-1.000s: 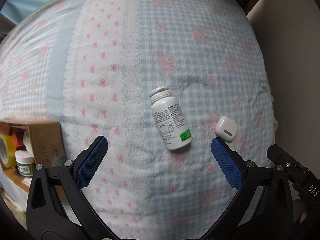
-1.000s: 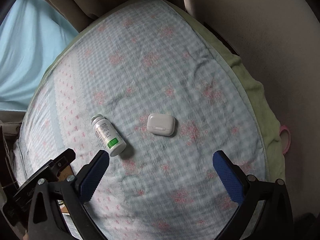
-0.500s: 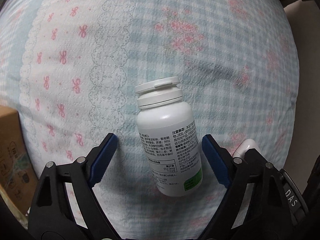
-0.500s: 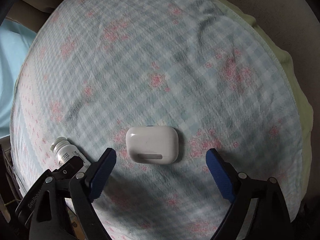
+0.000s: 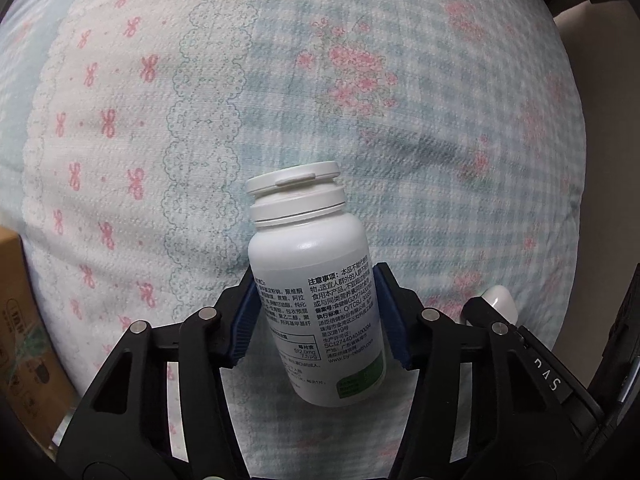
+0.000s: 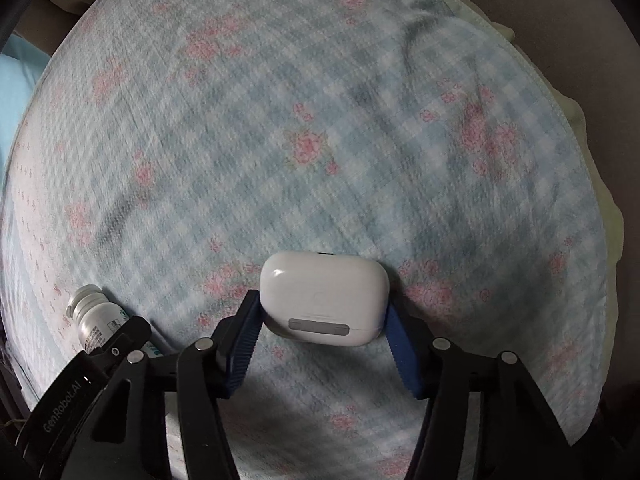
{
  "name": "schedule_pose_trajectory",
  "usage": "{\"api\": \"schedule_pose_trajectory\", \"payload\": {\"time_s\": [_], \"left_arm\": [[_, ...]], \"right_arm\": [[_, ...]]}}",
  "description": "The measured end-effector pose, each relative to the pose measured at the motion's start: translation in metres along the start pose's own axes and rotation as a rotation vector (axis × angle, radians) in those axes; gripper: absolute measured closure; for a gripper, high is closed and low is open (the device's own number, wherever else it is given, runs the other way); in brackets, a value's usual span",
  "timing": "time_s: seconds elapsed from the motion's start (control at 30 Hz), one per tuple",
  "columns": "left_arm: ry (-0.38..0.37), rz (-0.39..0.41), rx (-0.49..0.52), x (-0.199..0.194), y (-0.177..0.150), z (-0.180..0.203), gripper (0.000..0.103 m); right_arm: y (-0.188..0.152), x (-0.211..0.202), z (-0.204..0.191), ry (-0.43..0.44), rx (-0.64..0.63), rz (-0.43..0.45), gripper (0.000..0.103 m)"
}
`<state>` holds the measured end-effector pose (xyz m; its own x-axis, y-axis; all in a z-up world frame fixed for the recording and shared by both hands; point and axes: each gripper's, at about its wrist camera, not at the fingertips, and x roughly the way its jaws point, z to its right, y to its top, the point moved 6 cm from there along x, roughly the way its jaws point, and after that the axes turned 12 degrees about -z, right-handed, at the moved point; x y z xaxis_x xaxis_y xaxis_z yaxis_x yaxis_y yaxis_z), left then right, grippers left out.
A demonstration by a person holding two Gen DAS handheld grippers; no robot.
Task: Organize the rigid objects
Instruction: 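Grasp the white pill bottle with the left tool while the right tool grasps the white earbud case, then carry the pill bottle and earbud case over the cardboard box with both tools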
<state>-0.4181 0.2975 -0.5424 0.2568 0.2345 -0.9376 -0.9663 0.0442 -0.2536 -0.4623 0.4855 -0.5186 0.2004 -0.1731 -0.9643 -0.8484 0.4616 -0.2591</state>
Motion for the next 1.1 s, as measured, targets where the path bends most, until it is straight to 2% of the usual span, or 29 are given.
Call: {"api": "schedule_pose_trajectory", "payload": {"time_s": [0.17,0.5,0.67,0.77,0.93,1.03,1.1], "left_arm": [[0.008,0.011,0.032,-0.006,-0.004,-0.002,0.053],[-0.013,0.082,0.053,-0.031,-0.029,-0.012,0.053],[-0.009,0.147,0.068,-0.062,-0.046,-0.020,0.053],[-0.021,0.184,0.072,-0.089,-0.045,-0.029,0.053],[-0.038,0.251,0.073,-0.136,-0.074,-0.051,0.053],[-0.052,0.279,0.061,-0.158,-0.084,-0.066,0.053],[-0.058,0.299,0.057,-0.173,-0.092,-0.081,0.053]], "right_arm": [[-0.007,-0.005,0.005,-0.007,-0.026,0.007,0.048],[-0.035,-0.027,0.029,-0.010,-0.057,0.058,0.048],[-0.054,-0.047,0.039,-0.022,-0.078,0.091,0.048],[-0.068,-0.066,0.038,-0.021,-0.109,0.121,0.048],[-0.098,-0.100,0.024,-0.028,-0.194,0.171,0.048],[-0.099,-0.116,-0.013,-0.015,-0.242,0.187,0.048],[-0.113,-0.124,-0.035,-0.004,-0.274,0.200,0.048]]}}
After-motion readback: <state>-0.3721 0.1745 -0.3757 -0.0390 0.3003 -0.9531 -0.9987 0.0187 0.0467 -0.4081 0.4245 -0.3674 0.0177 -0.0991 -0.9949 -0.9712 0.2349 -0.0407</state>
